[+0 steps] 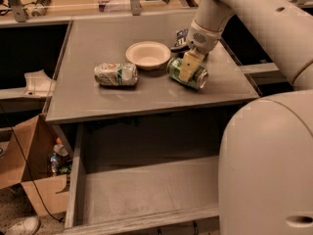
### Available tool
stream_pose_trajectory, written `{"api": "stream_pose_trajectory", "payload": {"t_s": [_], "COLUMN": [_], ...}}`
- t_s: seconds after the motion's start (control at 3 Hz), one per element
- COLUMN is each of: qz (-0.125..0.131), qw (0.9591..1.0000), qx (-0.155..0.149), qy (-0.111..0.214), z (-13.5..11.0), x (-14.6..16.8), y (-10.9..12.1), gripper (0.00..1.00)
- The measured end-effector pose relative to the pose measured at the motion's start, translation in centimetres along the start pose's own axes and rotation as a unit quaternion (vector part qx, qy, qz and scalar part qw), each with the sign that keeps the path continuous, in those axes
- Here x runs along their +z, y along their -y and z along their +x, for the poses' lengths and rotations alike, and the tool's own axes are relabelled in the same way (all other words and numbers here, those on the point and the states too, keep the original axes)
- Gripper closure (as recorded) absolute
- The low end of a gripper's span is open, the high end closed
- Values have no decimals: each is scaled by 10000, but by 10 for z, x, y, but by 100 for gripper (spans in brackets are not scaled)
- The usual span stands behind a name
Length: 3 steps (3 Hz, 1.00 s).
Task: Place green can into top drawer
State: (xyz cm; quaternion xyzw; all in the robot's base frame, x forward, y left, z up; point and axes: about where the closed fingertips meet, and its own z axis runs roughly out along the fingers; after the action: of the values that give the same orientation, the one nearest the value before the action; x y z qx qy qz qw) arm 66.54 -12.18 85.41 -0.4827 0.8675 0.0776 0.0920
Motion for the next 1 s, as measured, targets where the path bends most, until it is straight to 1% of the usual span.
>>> {"api": "stream_pose_trajectory", "payload": {"t_s": [0.33, 0.67, 1.0], "qz": [15, 51, 229], "qw": [10000, 9999, 9985], "qx": [-19, -70, -256], "qy": [42, 145, 429], "z": [0, 2, 12], "x": [-1, -4, -24], "y": [1, 3, 0], "gripper": [100, 100, 100]}}
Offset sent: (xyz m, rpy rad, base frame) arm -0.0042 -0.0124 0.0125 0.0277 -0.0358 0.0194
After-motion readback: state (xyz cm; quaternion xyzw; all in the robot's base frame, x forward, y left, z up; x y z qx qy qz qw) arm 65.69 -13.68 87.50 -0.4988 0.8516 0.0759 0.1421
